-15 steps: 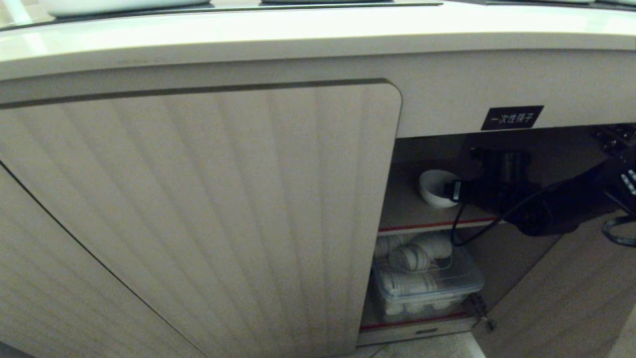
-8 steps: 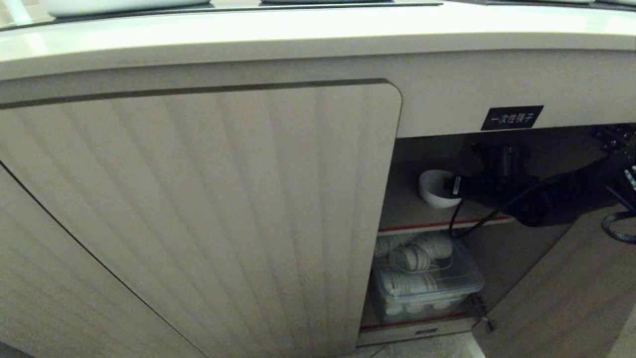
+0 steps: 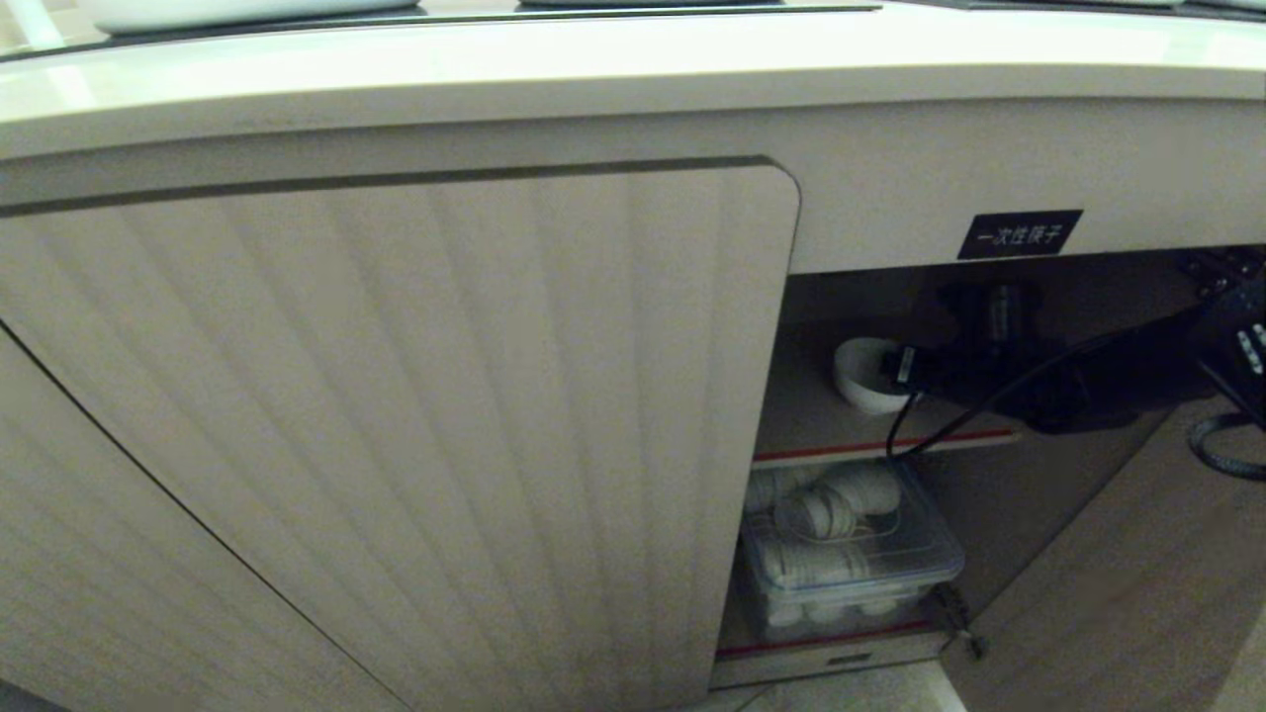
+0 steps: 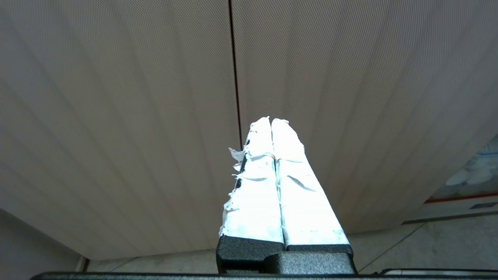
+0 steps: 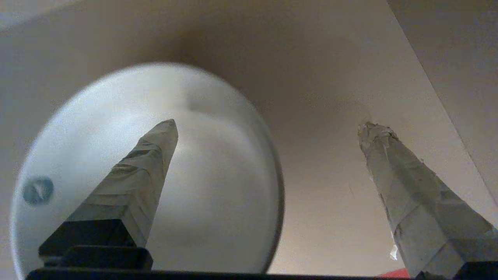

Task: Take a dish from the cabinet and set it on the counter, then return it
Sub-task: Take the bowl from the cabinet

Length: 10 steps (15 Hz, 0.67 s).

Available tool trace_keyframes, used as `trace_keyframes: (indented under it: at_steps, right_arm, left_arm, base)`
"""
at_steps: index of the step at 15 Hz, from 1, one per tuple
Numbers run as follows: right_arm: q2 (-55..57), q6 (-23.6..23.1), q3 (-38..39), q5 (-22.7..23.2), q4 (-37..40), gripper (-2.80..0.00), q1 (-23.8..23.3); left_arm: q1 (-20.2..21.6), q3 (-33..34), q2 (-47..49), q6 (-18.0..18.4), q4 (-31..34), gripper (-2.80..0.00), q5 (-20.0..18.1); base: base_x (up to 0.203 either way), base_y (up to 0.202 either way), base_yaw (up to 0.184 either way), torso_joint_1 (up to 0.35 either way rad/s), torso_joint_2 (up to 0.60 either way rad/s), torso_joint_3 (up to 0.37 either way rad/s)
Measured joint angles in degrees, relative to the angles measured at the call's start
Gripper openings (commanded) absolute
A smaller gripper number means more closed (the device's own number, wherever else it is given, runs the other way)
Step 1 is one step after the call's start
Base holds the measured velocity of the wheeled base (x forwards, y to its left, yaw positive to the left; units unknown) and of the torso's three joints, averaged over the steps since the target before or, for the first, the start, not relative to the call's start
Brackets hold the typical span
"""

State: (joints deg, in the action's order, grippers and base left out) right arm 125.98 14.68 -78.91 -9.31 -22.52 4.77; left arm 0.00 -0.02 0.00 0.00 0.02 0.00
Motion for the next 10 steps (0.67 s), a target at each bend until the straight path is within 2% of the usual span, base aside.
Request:
trace_keyframes:
  at_steps: [10]
  right_arm:
    - [0.89, 0.91, -2.32, 0.26, 4.85, 0.0, 0.05]
  left_arm:
    - [0.0, 0.0, 0.0, 0.01, -0.02, -2.8, 0.0]
  base:
    - [0.0, 0.0, 0.0, 0.0, 0.0, 0.0]
